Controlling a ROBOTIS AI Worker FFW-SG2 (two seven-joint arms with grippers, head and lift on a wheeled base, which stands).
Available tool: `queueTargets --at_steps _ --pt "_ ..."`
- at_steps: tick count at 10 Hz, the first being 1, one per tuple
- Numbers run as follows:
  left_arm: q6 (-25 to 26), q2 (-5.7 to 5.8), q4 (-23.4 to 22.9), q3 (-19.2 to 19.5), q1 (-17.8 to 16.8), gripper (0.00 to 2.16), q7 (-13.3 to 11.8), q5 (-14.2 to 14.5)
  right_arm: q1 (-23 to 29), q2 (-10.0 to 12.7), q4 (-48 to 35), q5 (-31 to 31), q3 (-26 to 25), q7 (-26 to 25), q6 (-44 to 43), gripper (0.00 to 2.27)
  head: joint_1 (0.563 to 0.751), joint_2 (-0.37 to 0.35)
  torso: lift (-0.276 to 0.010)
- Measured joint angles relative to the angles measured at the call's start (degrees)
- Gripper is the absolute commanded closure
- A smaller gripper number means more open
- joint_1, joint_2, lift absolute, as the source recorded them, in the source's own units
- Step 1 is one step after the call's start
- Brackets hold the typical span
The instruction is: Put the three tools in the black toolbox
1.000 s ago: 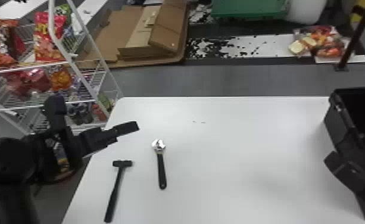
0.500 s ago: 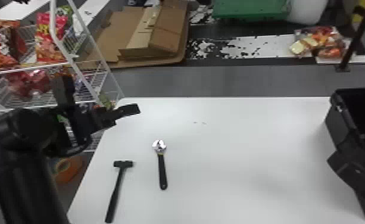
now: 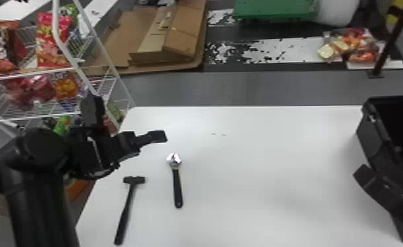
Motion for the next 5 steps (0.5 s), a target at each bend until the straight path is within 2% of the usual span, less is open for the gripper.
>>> queueTargets --at_steps 2,3,5 --pt "0.00 0.04 1.29 -1.86 1.02 0.08 3.59 0.41 -0.16 0.00 0.00 0.12 0.49 -0.04 0.02 0.08 0.695 0.221 -0.055" --pt "0.00 0.25 2.27 -3.32 0.39 0.08 5.65 0.47 -0.25 0.00 0.00 0.30 0.79 -0.07 0.11 0.08 0.695 0.221 -0.055" --pt "0.00 0.39 5.02 -5.55 -1.48 0.08 7.94 0.53 -0.33 0.00 -0.18 0.81 1.16 -0.09 0.47 0.08 0.695 0.212 -0.055"
